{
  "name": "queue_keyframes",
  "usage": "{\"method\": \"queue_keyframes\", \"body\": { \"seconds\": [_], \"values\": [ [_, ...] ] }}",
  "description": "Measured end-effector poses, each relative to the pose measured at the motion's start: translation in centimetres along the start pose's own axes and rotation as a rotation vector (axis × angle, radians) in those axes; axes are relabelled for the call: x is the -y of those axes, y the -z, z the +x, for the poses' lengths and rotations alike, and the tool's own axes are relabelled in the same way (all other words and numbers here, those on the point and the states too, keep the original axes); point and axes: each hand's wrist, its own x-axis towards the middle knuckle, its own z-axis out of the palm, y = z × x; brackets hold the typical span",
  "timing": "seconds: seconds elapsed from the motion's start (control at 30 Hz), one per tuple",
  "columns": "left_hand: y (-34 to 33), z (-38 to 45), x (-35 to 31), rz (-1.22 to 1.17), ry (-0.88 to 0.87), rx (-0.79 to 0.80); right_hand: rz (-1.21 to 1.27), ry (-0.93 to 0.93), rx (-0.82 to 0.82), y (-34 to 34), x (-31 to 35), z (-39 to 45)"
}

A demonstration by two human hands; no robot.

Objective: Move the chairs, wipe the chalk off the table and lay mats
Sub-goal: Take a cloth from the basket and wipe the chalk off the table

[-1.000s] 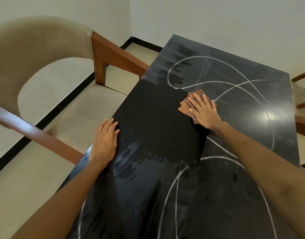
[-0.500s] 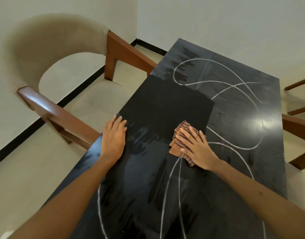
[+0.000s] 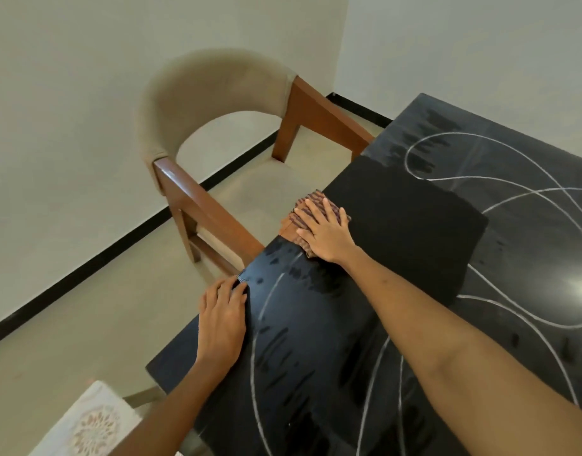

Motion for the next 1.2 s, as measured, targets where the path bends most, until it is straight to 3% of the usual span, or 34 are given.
{"method": "queue_keyframes", "body": {
  "seconds": [0.13,0.27,0.43,0.53,0.77,0.93,1.2],
  "values": [
    [-0.1,-1.8,-0.8,-0.023,0.115,0.007,-0.079,0.042,0.008,-0.2,1.2,-1.1],
    [0.2,-2.7,-2.6,0.003,0.195,0.021,-0.134,0.285,0.012,-2.5,7.1,-5.6],
    [0.1,-4.1,-4.6,0.059,0.476,0.050,-0.094,0.431,-0.056,-4.0,10.6,-7.9],
    [-0.1,-4.8,-5.0,0.065,0.497,0.016,-0.131,0.365,-0.042,-3.1,8.6,-5.9],
    [0.8,-6.5,-4.2,-0.059,0.431,0.018,-0.051,-0.001,-0.030,-0.3,1.1,-1.8],
    [2.0,-9.1,-3.8,-0.301,0.516,-0.158,-0.048,-0.003,-0.070,-2.0,5.5,-5.1],
    [3.9,-13.0,-3.8,-0.665,0.802,-0.500,-0.105,0.444,-0.012,-6.4,21.2,-15.0]
  ]
}}
